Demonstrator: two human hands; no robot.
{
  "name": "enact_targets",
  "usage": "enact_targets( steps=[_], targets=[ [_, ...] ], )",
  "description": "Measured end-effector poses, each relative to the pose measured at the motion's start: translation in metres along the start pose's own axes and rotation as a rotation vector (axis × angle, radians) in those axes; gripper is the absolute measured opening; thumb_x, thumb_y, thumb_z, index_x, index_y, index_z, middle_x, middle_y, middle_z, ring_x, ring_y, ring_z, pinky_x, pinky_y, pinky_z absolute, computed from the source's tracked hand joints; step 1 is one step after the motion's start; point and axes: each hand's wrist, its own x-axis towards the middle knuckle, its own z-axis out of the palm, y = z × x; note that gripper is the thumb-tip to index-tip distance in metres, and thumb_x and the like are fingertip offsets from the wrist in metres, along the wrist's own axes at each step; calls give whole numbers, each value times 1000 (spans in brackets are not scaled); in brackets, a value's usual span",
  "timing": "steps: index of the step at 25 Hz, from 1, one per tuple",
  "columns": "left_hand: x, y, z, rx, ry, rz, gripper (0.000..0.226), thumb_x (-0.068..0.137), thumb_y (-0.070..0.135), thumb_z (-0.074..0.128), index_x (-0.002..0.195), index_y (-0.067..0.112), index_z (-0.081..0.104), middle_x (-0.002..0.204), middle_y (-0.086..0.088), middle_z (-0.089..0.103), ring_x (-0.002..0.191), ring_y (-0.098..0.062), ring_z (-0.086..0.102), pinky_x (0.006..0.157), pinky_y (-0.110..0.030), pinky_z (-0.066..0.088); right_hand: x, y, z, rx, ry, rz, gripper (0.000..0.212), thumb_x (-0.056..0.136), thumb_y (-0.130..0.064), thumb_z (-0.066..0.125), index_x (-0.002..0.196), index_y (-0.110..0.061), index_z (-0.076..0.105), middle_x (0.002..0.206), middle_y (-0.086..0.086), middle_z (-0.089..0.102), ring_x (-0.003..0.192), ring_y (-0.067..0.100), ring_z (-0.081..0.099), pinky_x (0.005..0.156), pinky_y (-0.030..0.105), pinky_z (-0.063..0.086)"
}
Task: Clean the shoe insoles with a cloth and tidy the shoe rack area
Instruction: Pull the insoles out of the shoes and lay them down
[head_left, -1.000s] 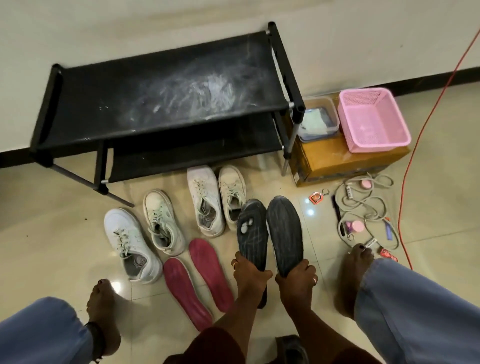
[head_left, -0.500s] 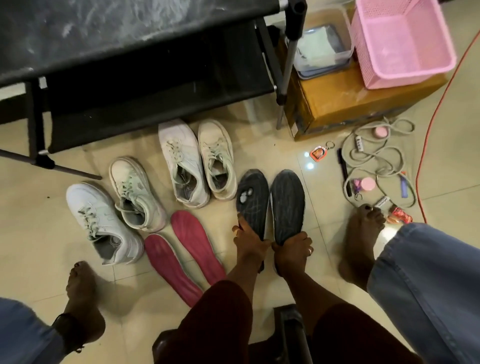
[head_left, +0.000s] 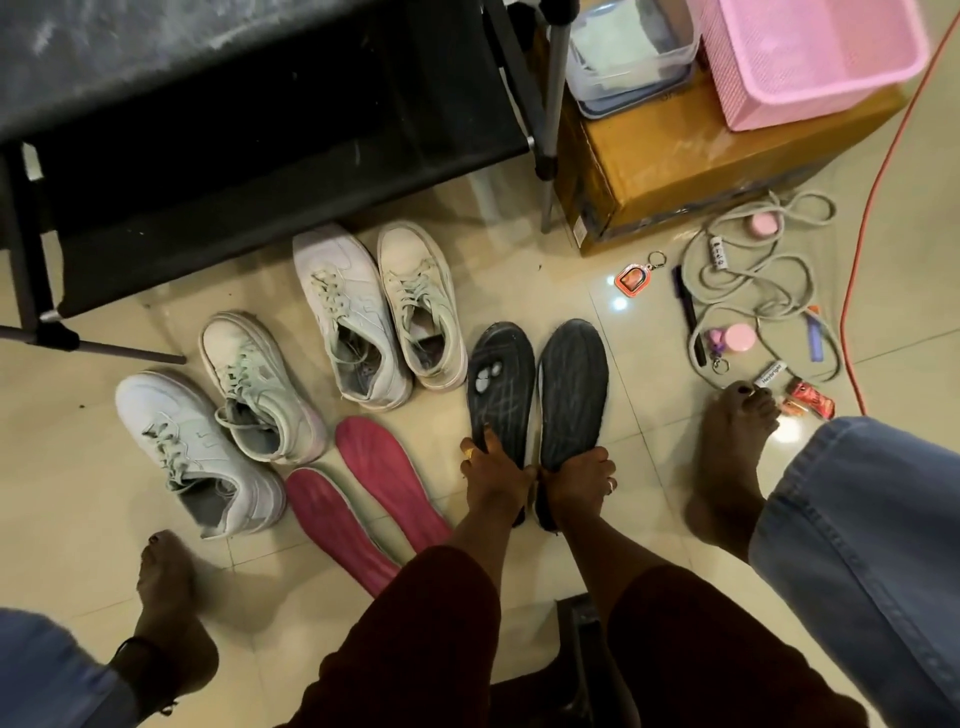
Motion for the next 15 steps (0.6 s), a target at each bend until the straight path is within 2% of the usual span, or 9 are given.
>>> enact_targets(
  steps=[4, 7, 11, 15],
  targets=[
    [-12, -4, 1, 56, 38, 13, 85, 86, 46, 59, 150, 15, 12, 150, -15, 9, 135, -33, 23, 107, -42, 33, -3, -6, -7, -37, -3, 1, 67, 76, -19, 74, 127, 0, 33, 130, 22, 37, 120, 37, 38, 96, 44, 42],
    [-30, -10, -4, 44, 43, -5, 80, 87, 41, 60, 148, 14, 17, 149, -14, 14, 134, -34, 26, 108, -42, 34, -13, -11, -25, -122, -5, -18, 61, 80, -19, 70, 126, -1, 35, 131, 21, 36, 120, 36, 39, 95, 42, 43],
    [-66, -6, -16, -18, 85, 8, 76, 89, 39, 57, 148, 12, 17, 149, -14, 18, 133, -33, 28, 108, -41, 34, -37, -17, -52, -190, 44, -155, 51, 83, -21, 67, 123, -3, 40, 125, 19, 40, 114, 34, 43, 90, 42, 46],
    [-100, 19, -34, -73, 152, 100, 70, 95, 36, 48, 150, 11, 12, 152, -13, 18, 137, -30, 24, 112, -35, 27, -64, -26, -76, -232, 129, -332, 42, 85, -26, 63, 118, -8, 45, 116, 13, 44, 105, 27, 48, 88, 36, 49]
  ],
)
